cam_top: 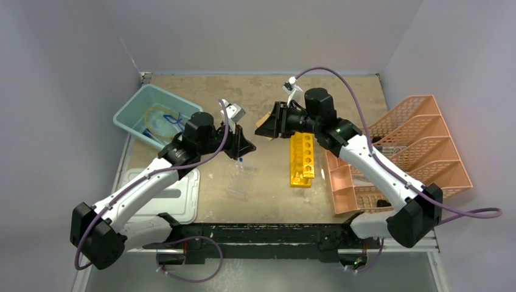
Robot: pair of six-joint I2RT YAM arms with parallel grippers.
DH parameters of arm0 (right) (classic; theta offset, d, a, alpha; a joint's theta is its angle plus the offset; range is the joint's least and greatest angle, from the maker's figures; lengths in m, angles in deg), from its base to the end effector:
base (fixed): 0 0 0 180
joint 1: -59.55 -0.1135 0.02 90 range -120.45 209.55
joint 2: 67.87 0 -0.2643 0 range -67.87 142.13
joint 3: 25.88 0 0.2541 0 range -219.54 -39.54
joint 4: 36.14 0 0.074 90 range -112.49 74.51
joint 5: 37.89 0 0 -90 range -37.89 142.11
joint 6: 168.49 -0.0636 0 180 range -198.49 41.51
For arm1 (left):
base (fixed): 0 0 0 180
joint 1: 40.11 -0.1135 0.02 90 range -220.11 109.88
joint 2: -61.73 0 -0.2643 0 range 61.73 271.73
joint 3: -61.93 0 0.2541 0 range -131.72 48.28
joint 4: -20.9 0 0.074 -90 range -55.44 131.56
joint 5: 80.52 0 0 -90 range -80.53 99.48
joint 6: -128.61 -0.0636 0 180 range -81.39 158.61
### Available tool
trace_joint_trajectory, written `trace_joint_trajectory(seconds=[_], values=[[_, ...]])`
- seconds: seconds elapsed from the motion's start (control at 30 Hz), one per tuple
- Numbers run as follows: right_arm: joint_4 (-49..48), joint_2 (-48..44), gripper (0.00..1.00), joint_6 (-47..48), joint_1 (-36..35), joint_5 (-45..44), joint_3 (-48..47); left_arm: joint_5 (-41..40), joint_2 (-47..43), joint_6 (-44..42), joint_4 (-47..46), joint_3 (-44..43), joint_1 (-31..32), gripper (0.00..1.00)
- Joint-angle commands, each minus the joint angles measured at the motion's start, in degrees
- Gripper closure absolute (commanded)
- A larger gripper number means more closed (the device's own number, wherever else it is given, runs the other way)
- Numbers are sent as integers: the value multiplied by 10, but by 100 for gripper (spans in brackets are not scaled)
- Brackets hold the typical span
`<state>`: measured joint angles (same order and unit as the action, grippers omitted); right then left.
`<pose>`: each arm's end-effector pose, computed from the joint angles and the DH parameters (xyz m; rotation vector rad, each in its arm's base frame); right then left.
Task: Organize the chemistry lab equipment
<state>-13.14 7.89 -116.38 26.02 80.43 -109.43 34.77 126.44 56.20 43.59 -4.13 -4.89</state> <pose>0.2602 0.2086 0.3700 -0.3065 1.9945 1.2900 0.2160 -0.1858 0.3106 0.6174 1.9551 -1.0228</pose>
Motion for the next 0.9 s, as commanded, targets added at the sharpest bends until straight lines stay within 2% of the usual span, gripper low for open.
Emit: trace_joint_trajectory(seconds=[0.0,0.23,0.43,0.7,0.8,0.83,0.87], values=[[22,2,54,12,8,28,-14,26,-8,-26,-2,-23,-2,100],[-15,9,60,-3,12,55,-8,42,-13,-29,-8,-18,-2,100],[-67,25,66,-39,25,126,15,50,-9,-24,-8,-18,-2,100],[-77,21,84,-35,30,124,29,36,-8,-20,-5,-17,-2,100],[-84,8,86,-6,32,96,41,-25,-11,-4,9,-23,-2,61],[-90,-1,86,8,32,77,50,-57,-13,0,19,-27,-2,51],[-100,-9,86,26,33,56,57,-94,-17,7,30,-31,-2,46]])
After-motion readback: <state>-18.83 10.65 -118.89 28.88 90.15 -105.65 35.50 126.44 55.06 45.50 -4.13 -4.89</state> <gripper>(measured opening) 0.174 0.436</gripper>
